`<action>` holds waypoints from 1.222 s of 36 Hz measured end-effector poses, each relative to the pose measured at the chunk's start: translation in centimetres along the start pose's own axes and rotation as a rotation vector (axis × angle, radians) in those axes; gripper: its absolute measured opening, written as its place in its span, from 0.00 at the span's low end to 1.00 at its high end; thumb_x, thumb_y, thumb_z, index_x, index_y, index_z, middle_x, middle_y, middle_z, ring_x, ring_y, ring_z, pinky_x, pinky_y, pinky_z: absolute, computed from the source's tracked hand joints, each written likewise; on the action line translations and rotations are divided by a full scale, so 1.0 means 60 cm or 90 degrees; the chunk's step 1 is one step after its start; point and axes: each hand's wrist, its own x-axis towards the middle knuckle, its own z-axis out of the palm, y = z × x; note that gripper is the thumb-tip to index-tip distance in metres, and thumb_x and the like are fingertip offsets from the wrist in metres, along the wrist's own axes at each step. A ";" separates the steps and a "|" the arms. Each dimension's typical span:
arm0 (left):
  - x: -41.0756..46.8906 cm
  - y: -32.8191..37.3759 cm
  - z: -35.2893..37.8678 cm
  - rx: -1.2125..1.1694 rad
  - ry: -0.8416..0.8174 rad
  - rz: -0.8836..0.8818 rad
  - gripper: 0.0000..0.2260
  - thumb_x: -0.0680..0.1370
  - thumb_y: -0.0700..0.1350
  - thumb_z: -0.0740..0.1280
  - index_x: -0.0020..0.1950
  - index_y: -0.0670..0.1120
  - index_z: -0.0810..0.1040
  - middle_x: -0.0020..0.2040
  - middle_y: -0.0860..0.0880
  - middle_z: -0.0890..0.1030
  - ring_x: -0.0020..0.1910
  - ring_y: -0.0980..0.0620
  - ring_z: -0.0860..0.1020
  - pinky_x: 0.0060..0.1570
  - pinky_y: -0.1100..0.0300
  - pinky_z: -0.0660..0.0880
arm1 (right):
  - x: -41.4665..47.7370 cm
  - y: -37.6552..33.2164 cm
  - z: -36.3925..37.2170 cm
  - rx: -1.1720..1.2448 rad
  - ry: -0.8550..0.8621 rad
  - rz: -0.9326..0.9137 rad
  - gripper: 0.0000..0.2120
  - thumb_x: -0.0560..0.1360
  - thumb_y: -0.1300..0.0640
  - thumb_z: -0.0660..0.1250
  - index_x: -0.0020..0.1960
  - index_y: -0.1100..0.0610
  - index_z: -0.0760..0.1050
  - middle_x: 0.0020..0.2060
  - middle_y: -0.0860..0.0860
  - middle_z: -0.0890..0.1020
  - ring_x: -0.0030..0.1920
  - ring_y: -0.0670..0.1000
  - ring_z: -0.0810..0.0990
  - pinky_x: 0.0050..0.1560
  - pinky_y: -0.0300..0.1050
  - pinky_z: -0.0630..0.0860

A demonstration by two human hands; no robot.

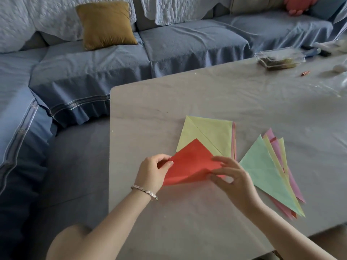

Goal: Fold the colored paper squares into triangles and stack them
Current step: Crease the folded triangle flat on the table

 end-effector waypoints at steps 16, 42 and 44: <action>-0.040 0.033 -0.020 -0.149 -0.168 0.000 0.14 0.75 0.37 0.67 0.37 0.56 0.80 0.32 0.60 0.82 0.33 0.63 0.78 0.39 0.71 0.74 | 0.027 -0.069 -0.030 0.123 0.065 0.168 0.10 0.66 0.62 0.75 0.32 0.48 0.80 0.32 0.37 0.82 0.33 0.35 0.77 0.37 0.24 0.69; -0.070 0.089 0.000 -0.065 0.143 0.269 0.10 0.68 0.42 0.70 0.48 0.46 0.84 0.40 0.64 0.76 0.38 0.73 0.74 0.39 0.80 0.68 | 0.015 -0.122 -0.021 0.200 0.135 0.186 0.09 0.66 0.65 0.74 0.39 0.53 0.79 0.29 0.43 0.81 0.28 0.39 0.76 0.33 0.29 0.72; -0.070 0.089 -0.002 -0.065 0.143 0.271 0.10 0.68 0.42 0.70 0.48 0.45 0.84 0.39 0.62 0.77 0.37 0.72 0.74 0.39 0.79 0.69 | 0.013 -0.123 -0.021 0.200 0.137 0.179 0.09 0.66 0.65 0.74 0.39 0.52 0.80 0.29 0.43 0.81 0.29 0.40 0.75 0.33 0.29 0.73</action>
